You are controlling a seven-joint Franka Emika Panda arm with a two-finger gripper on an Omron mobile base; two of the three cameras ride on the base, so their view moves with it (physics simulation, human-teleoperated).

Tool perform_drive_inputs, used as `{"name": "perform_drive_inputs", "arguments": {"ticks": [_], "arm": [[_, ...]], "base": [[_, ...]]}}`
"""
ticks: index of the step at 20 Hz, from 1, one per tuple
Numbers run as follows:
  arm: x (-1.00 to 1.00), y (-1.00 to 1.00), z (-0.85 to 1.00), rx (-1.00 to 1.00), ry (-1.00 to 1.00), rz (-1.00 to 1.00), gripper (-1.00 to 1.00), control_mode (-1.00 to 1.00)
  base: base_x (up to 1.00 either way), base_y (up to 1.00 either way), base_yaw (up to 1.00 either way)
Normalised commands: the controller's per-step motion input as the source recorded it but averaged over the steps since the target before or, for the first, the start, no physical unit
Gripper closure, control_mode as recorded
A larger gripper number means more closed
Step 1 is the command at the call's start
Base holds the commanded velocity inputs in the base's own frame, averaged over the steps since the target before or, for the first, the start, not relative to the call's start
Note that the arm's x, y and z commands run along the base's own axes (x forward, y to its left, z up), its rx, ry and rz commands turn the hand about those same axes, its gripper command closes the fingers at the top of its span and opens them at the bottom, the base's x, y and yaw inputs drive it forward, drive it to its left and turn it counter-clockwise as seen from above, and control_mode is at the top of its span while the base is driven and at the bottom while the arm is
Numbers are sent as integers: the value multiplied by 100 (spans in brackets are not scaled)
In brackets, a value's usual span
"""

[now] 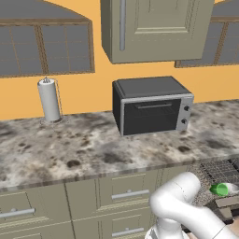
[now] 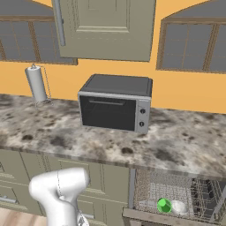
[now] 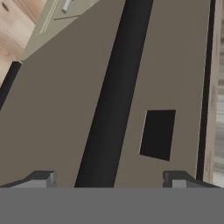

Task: Pick up the cup and bowl from the counter, place them in the dishwasher, and close the dishwasher door.

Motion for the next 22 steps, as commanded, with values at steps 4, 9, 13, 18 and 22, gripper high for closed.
{"name": "perform_drive_inputs", "arguments": {"ticks": [4,9,13,18,22], "arm": [[94,0,-17,0,0,0,-100,-100],[94,0,-21,0,0,0,-100,-100],[97,0,-25,0,0,0,-100,-100],[86,0,-24,0,0,0,-100,-100],[79,0,-25,0,0,0,-100,-100]], "base": [[0,0,0],[0,0,0],[0,0,0],[0,0,0],[0,0,0]]}}
